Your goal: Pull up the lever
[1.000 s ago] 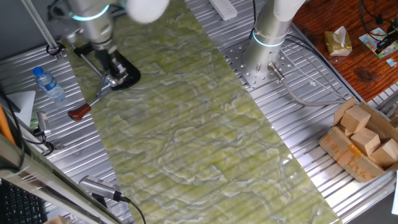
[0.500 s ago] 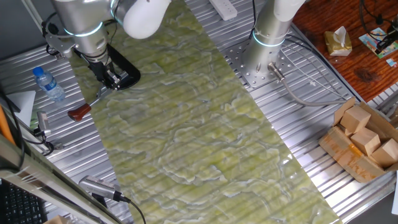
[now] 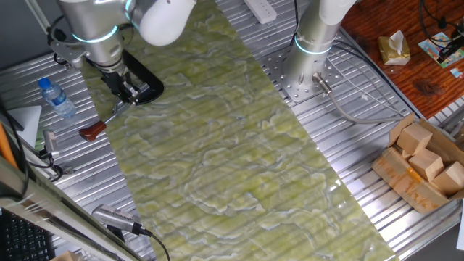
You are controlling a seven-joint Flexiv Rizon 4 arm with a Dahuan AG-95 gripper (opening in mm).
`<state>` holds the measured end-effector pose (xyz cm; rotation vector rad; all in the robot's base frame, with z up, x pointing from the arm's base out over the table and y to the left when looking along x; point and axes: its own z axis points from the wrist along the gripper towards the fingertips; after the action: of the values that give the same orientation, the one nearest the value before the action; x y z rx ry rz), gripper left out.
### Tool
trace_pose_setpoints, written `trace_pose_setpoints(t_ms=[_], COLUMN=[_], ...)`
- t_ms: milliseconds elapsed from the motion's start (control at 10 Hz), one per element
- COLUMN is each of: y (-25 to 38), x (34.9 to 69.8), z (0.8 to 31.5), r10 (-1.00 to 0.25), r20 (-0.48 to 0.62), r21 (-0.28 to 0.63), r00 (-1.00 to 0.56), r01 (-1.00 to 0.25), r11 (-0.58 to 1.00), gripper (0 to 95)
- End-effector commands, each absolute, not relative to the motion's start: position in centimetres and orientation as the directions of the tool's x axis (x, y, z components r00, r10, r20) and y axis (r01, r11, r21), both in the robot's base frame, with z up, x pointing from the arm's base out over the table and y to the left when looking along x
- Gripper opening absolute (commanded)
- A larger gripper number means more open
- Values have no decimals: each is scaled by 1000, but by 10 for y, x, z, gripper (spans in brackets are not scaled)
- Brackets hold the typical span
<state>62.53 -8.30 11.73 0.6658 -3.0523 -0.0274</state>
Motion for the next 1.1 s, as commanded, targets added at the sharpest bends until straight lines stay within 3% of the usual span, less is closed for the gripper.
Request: trace_pose_setpoints(t_ms=[100, 400, 700, 800, 1000, 1100], y=[-83, -83, -83, -88, -99, -100], x=[626, 626, 626, 630, 644, 650], z=[113, 113, 113, 113, 113, 113], r10=[-368, -342, -425, -471, -500, -502], r20=[10, 21, -17, -42, -63, -75], r21=[0, -25, -49, -48, -49, -42], r00=[-930, -939, -905, -881, -863, -862], r01=[-368, -343, -424, -469, -498, -500], r11=[930, 939, 905, 882, 866, 865], gripper=[0, 0, 0, 190, 190, 380])
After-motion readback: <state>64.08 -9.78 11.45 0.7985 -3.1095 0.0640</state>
